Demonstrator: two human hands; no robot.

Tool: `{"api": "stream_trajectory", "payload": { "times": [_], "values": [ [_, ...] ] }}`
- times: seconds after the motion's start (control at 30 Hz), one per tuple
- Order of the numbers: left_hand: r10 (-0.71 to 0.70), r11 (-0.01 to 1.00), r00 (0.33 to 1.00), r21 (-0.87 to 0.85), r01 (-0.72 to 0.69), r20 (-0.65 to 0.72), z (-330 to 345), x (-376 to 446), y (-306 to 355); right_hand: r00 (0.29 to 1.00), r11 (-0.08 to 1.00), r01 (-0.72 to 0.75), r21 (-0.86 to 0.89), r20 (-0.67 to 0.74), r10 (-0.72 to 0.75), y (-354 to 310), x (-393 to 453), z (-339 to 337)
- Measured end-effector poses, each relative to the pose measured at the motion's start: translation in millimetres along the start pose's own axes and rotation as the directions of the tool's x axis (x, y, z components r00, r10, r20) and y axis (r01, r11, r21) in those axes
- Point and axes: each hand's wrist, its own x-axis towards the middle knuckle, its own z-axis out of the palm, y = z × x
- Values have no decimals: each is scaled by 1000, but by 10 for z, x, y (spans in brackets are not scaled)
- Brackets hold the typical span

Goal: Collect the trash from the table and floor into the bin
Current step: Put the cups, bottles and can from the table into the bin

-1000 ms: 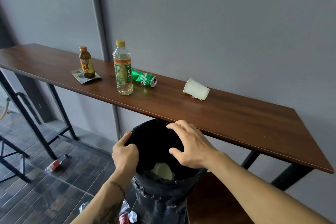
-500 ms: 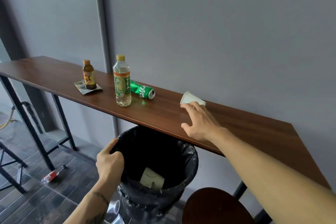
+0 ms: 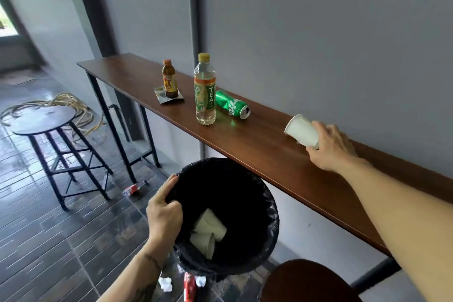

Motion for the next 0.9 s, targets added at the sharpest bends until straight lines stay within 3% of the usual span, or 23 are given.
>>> {"api": "stream_trajectory", "payload": {
  "times": [0.17, 0.4, 0.57, 0.73, 0.9],
  "values": [
    [-64, 998, 995, -28, 62, -79, -28, -42, -87, 1000, 994, 17, 108, -16, -15, 33, 137, 125],
    [-81, 997, 988, -25, 78, -133, -90, 12, -56, 970, 972, 71, 225, -241, -15, -119, 48, 125],
    [-109, 993, 984, -55, 102, -141, -280, 197, 7, 911, 848, 359, 391, -346, -226, -945, -218, 45],
    [-100, 992, 986, -91, 89, -132, -613, 452, 28, 846, 705, 519, 484, -171, -505, -2034, -830, 332],
    [-126, 988, 987, -104, 116, -103, -1134, 840, 56, 834, 776, 480, 408, 62, -548, -2828, -1157, 866]
  ]
}}
